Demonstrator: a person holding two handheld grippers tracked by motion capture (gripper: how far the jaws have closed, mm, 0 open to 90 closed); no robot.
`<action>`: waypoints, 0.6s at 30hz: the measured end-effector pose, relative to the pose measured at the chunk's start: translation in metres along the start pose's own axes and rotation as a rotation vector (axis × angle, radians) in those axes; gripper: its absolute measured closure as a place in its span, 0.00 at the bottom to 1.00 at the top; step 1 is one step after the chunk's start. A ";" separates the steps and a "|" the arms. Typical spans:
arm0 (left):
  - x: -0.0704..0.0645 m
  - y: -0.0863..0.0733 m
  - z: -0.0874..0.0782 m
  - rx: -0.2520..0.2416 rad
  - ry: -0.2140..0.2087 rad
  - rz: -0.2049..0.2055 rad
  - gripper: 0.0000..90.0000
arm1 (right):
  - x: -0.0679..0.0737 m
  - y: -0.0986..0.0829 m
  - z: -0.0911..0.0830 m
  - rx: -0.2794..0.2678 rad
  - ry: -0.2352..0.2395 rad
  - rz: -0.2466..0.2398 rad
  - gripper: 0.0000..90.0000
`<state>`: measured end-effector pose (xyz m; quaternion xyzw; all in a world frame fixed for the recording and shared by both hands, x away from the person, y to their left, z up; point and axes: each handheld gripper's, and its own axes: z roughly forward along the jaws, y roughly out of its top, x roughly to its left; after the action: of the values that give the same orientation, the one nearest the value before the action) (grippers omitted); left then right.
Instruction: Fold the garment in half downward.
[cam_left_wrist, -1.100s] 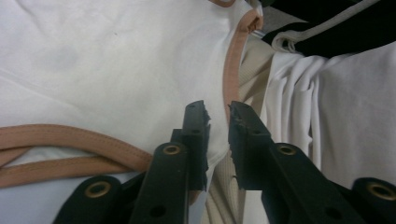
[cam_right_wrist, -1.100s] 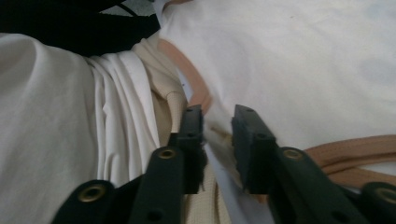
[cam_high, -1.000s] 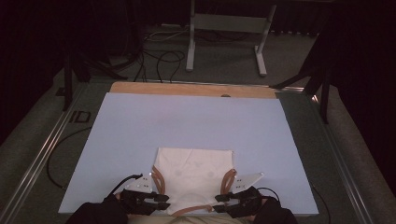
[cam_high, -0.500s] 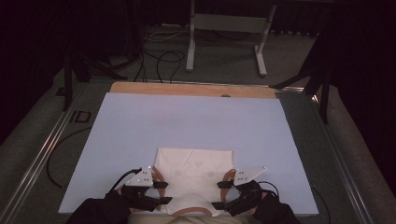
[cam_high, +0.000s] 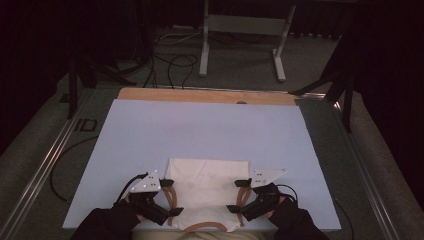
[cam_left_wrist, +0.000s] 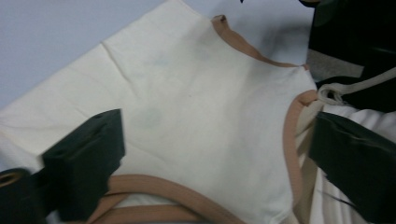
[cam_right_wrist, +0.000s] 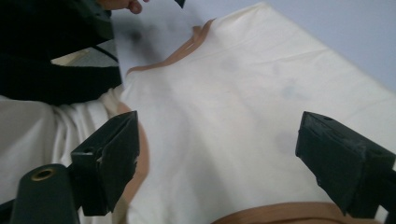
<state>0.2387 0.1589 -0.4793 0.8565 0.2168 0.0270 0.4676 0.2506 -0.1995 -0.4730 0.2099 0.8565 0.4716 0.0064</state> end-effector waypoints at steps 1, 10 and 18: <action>0.002 0.000 -0.002 -0.027 0.025 0.006 0.02 | -0.002 0.000 0.000 -0.011 -0.005 -0.008 0.15; 0.008 -0.002 -0.007 -0.051 0.101 0.008 0.00 | -0.012 0.001 0.000 -0.071 -0.062 -0.015 0.11; 0.013 -0.007 -0.008 -0.075 0.178 0.012 0.00 | -0.017 -0.005 -0.002 -0.129 -0.179 -0.038 0.11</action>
<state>0.2466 0.1733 -0.4824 0.8339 0.2511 0.1141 0.4781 0.2639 -0.2093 -0.4790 0.2338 0.8241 0.5050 0.1055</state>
